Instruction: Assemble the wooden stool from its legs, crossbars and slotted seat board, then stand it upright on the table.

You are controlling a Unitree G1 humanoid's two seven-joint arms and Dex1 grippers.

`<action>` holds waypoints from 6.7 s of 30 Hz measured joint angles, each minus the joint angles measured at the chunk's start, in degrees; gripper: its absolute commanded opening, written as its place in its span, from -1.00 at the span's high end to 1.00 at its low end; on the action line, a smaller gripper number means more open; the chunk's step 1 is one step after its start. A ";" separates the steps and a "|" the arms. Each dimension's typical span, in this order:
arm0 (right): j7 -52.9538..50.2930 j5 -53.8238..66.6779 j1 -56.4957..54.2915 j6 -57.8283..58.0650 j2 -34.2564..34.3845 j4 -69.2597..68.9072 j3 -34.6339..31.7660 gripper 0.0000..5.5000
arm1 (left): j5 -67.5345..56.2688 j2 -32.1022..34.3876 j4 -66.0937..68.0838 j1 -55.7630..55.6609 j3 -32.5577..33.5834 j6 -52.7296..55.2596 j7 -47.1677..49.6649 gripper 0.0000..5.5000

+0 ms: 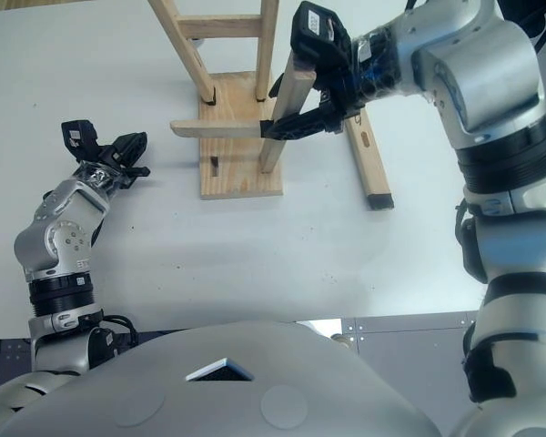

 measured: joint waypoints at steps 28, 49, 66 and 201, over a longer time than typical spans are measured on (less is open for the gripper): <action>-32.97 -4.76 34.25 6.32 0.81 -7.62 -19.75 -0.76 | 0.03 5.58 1.90 -0.78 2.64 -0.31 -2.99 0.65; -47.87 -9.69 42.22 1.03 5.42 -7.28 -23.27 0.09 | -11.90 9.43 -9.08 -17.00 10.35 6.15 -0.70 0.65; -26.84 29.64 1.51 -1.54 15.23 -11.53 -34.41 0.24 | -55.79 0.22 -14.52 -38.45 6.90 13.41 -1.29 -0.14; -13.36 14.87 7.36 -4.72 8.55 -12.79 -17.79 -0.28 | -18.30 22.53 -11.09 -8.40 -2.63 -3.87 -35.78 0.22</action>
